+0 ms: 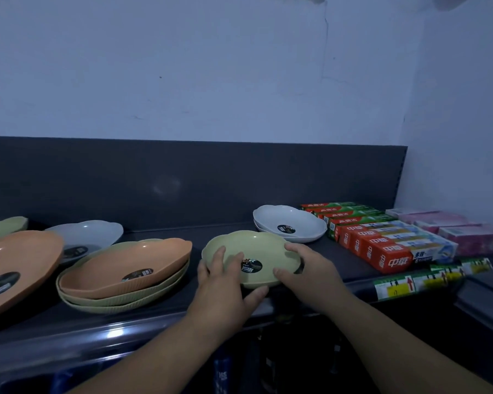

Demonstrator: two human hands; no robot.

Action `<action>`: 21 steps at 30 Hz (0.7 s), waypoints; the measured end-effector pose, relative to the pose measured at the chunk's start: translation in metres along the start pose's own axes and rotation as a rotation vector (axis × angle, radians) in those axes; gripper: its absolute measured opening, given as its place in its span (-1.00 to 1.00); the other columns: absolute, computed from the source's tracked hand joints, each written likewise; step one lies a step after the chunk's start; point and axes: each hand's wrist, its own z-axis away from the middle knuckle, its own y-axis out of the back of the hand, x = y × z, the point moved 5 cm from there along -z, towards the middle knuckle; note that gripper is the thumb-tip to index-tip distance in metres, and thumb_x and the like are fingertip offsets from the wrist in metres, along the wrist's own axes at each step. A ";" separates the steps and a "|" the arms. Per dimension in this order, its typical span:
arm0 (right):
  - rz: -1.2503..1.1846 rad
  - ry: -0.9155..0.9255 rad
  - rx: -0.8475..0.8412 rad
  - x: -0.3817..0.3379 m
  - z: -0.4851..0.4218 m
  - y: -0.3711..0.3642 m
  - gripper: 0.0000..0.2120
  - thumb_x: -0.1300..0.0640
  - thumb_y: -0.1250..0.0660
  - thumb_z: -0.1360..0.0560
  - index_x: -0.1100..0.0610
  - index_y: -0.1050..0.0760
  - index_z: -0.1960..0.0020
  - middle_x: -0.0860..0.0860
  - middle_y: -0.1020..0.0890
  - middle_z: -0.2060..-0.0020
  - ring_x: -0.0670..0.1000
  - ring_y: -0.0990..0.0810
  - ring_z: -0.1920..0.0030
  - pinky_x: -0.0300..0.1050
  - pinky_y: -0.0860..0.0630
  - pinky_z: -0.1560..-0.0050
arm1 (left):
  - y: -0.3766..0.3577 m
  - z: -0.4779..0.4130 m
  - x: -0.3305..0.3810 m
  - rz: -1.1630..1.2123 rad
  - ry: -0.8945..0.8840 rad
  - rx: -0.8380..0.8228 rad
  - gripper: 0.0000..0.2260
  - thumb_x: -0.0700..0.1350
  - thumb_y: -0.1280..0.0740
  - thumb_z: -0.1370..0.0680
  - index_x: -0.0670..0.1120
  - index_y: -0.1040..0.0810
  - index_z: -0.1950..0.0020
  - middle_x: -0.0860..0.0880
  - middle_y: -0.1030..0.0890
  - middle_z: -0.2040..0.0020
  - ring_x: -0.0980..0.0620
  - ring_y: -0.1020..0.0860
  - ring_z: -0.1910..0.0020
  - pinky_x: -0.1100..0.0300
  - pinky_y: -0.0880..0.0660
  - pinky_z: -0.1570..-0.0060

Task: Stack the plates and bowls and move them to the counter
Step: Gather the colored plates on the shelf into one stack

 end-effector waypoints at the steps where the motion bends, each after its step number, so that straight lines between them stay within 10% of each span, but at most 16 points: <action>1: -0.002 -0.003 0.004 0.000 0.000 0.000 -0.44 -0.03 -0.42 -0.45 -0.01 -0.39 -0.42 -0.02 -0.49 -0.34 -0.02 -0.43 -0.32 -0.25 -0.29 -0.24 | 0.000 0.000 -0.001 0.004 0.008 0.009 -0.31 0.25 -0.26 -0.49 0.11 -0.04 -0.53 0.05 0.17 -0.56 -0.16 0.15 -0.52 0.02 -0.02 -0.47; 15: -0.158 0.026 0.167 -0.009 0.011 0.003 -0.79 -0.10 -0.39 -0.47 -0.03 -0.65 -0.01 -0.11 -0.64 -0.01 -0.13 -0.53 0.09 -0.29 -0.36 0.02 | 0.016 0.004 0.006 0.105 -0.097 0.156 -0.59 0.14 -0.32 -0.50 0.05 -0.46 -0.31 0.01 -0.19 -0.49 0.00 -0.13 -0.49 0.24 -0.09 -0.44; 21: -0.294 0.072 0.348 -0.037 0.023 0.027 -0.73 -0.01 -0.43 -0.47 -0.05 -0.57 -0.16 -0.19 -0.52 -0.04 -0.11 -0.52 -0.12 -0.16 -0.44 -0.19 | 0.052 0.011 0.016 0.212 -0.207 0.319 -0.87 0.00 -0.34 -0.52 0.02 -0.59 -0.02 0.02 -0.31 -0.43 0.07 -0.23 -0.44 0.33 -0.12 -0.34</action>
